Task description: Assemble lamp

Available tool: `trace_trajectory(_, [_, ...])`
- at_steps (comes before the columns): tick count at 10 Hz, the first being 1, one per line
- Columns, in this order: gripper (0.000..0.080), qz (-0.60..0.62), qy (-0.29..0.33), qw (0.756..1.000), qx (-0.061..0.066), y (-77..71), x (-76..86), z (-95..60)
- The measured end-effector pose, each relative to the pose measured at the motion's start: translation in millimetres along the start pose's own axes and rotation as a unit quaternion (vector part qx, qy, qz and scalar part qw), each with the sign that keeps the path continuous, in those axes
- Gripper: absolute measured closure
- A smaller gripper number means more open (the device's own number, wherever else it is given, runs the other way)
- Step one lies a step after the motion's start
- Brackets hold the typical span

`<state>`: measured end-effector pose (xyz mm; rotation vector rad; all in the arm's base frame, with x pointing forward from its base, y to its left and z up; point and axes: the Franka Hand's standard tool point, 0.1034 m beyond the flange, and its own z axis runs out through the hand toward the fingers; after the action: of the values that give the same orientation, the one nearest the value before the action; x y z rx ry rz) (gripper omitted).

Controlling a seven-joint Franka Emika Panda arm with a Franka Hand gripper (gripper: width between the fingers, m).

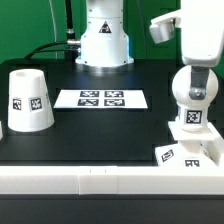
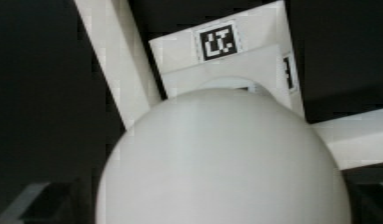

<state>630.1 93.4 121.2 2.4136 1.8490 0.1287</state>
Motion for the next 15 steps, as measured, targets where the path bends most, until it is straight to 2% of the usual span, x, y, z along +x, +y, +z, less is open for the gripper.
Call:
trace_trajectory(3, [0.0100, -0.078, -0.003, 0.997, -0.002, 2.1, -3.5, 0.0])
trace_trajectory(4, [0.0209, -0.074, -0.003, 0.997, -0.003, 2.1, -3.5, -0.1])
trace_trajectory(8, [0.0222, -0.051, -0.002, 0.999, -0.002, 2.2, -4.1, 0.0])
trace_trajectory(11, [0.0222, 0.084, 0.003, 0.996, -0.001, 1.9, -3.9, 0.4])
trace_trajectory(13, [0.0219, 0.207, 0.017, 0.978, -0.006, 4.0, -2.0, 0.6])
trace_trajectory(15, [0.0219, 0.330, 0.019, 0.944, -0.007, 6.9, -0.1, -1.5])
